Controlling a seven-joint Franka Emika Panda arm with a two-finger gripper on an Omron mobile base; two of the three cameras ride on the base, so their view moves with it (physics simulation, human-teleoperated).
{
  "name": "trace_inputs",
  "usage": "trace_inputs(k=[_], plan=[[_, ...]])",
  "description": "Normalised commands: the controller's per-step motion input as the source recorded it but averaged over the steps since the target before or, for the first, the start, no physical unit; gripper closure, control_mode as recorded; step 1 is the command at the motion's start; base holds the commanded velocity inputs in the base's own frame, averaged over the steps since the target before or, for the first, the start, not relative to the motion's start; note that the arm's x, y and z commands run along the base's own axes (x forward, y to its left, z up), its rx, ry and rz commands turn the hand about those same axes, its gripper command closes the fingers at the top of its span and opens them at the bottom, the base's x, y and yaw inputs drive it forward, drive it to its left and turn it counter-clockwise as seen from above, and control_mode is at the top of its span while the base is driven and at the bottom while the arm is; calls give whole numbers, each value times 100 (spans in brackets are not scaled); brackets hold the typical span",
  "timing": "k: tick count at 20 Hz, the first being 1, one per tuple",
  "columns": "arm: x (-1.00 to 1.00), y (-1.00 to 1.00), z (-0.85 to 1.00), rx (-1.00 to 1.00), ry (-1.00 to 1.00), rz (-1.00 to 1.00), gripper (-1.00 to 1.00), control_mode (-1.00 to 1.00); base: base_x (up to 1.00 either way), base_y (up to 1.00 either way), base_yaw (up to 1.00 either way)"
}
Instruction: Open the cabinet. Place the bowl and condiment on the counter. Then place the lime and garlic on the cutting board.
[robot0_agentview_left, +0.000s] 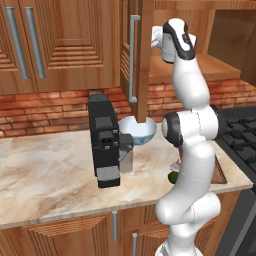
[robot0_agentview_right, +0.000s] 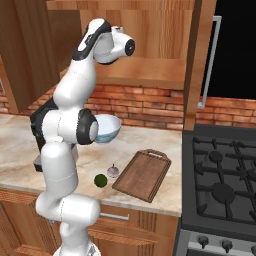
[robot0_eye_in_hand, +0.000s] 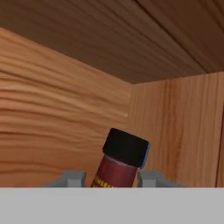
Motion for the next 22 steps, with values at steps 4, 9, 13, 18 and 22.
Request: trace_inputs(k=[4, 9, 13, 18, 22], plan=[[-41, -16, 16, 0, -16, 0, 100, -100, 0, 0, 0], [-55, -25, 2, 2, -11, 0, 100, -100, 0, 0, 0], [-62, -15, -9, 3, -1, 0, 100, -100, 0, 0, 0], [-62, -14, -2, 3, 1, 0, 100, -100, 0, 0, 0], [-62, -15, -5, 3, 0, 0, 100, -100, 0, 0, 0]])
